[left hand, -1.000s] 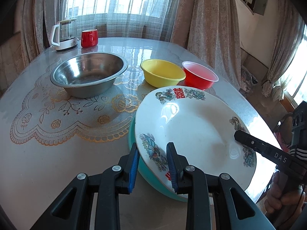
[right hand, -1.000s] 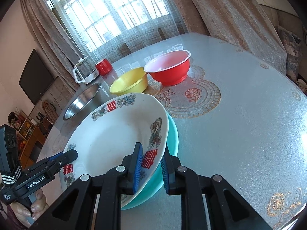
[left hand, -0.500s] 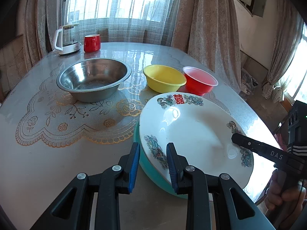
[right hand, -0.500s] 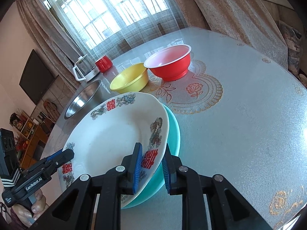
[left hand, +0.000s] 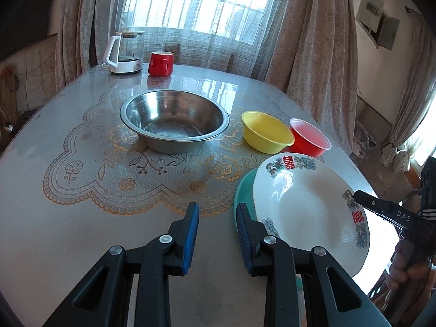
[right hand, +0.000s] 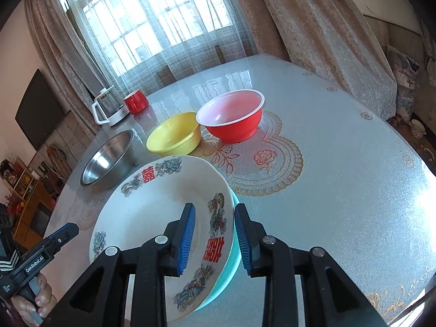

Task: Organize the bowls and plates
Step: 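Set the plate onto the stack, open both grippers and withdraw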

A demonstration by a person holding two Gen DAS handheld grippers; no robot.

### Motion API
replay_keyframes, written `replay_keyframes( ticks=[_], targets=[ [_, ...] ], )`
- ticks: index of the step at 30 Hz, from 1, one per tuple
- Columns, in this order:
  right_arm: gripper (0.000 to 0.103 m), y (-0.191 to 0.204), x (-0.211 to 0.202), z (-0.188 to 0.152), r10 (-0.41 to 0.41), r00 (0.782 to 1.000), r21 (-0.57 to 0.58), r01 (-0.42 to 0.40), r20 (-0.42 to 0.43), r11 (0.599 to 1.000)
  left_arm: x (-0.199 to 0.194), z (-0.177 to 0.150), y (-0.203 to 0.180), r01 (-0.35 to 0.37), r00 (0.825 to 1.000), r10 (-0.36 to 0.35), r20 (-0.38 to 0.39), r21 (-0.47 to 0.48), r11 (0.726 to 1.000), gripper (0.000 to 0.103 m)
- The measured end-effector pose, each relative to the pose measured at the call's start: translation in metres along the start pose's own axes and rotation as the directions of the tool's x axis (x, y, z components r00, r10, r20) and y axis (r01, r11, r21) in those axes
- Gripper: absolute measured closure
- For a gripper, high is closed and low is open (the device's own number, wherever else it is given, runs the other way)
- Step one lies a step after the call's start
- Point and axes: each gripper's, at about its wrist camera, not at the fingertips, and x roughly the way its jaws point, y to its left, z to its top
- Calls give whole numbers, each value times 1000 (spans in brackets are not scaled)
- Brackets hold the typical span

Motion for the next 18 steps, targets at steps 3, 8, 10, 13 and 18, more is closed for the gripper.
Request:
replay_keyframes(
  ticks=[3, 8, 10, 13, 18],
  targets=[
    [73, 2, 3, -3, -20, 1000, -27, 20, 1, 999, 0, 1, 7, -7, 1000, 7, 4, -11, 1000, 74],
    [82, 7, 5, -11, -64, 998, -80, 64, -6, 995, 4, 0, 8, 6, 1000, -6, -9, -18, 1000, 74],
    [87, 3, 8, -14, -55, 998, -68, 54, -22, 996, 6, 0, 4, 27, 999, -28, -17, -17, 999, 74],
    [86, 0, 13, -18, -31, 999, -45, 29, -42, 999, 7, -1, -7, 50, 999, -50, -19, 5, 999, 74],
    [86, -1, 11, -17, -29, 999, -30, 28, -36, 999, 5, 0, -18, 72, 997, -71, -18, 33, 997, 75]
  ],
)
